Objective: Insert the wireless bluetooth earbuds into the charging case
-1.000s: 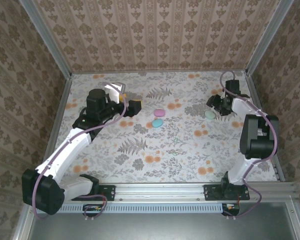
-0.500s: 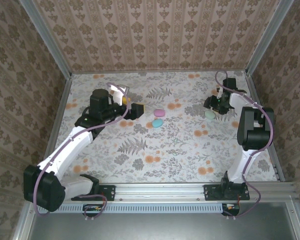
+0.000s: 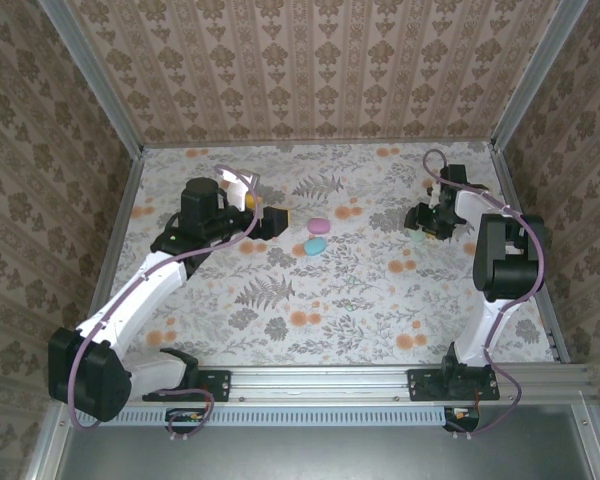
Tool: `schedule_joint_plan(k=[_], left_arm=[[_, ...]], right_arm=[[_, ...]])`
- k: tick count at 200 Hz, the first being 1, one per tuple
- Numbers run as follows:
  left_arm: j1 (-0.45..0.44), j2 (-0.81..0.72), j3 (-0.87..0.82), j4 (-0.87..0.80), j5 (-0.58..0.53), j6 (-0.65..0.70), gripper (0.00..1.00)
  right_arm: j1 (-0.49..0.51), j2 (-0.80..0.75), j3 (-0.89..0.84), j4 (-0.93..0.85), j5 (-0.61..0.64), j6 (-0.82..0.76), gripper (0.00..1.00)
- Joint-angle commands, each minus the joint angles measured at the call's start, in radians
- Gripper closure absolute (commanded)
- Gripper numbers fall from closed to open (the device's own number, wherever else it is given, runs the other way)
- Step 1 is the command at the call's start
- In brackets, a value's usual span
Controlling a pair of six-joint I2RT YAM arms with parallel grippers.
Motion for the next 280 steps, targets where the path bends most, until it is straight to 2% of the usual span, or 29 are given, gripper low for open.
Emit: schedule_joint_plan(k=[1, 45, 68, 227, 280], left_arm=[[-0.003, -0.001, 0.024, 0.014, 0.018, -0.001, 0.0], [-0.003, -0.007, 0.02, 0.015, 0.015, -0.003, 0.0], [-0.003, -0.009, 0.017, 0.015, 0.014, -0.003, 0.0], [-0.004, -0.004, 0.024, 0.019, 0.008, -0.009, 0.0], [-0.003, 0.002, 0.034, 0.018, 0.015, -0.021, 0.0]], right_arm=[[0.032, -0.037, -0.014, -0.032, 0.074, -0.032, 0.4], [0.105, -0.002, 0.008, -0.076, 0.271, -0.076, 0.4], [0.133, 0.012, 0.016, -0.081, 0.313, -0.096, 0.4], [0.144, 0.027, 0.012, -0.018, 0.307, -0.059, 0.5], [0.143, 0.048, 0.016, -0.012, 0.303, -0.066, 0.5]])
